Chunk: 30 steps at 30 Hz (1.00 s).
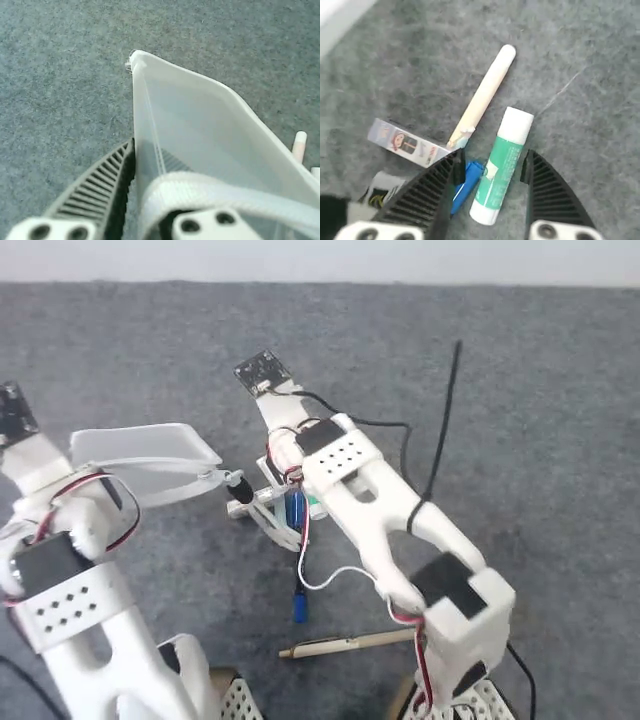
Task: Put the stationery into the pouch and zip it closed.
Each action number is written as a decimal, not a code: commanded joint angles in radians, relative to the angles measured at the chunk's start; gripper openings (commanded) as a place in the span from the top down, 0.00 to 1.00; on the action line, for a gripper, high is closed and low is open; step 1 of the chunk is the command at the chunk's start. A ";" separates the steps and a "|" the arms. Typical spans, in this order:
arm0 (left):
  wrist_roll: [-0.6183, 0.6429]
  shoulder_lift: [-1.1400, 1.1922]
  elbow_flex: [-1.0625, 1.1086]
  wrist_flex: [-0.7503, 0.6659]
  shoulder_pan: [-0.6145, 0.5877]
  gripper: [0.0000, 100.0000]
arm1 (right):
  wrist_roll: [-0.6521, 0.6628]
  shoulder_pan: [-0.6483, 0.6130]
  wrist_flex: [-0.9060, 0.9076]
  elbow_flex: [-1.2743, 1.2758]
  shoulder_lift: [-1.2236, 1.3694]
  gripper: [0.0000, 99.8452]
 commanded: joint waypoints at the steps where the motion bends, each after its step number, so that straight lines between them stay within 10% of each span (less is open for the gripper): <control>1: 0.014 0.000 -0.013 -0.037 -0.003 0.99 | -0.006 0.048 0.001 -0.103 0.024 0.83; 30: 0.014 0.000 -0.012 -0.031 0.003 0.99 | 0.068 0.090 0.177 -0.351 0.326 0.94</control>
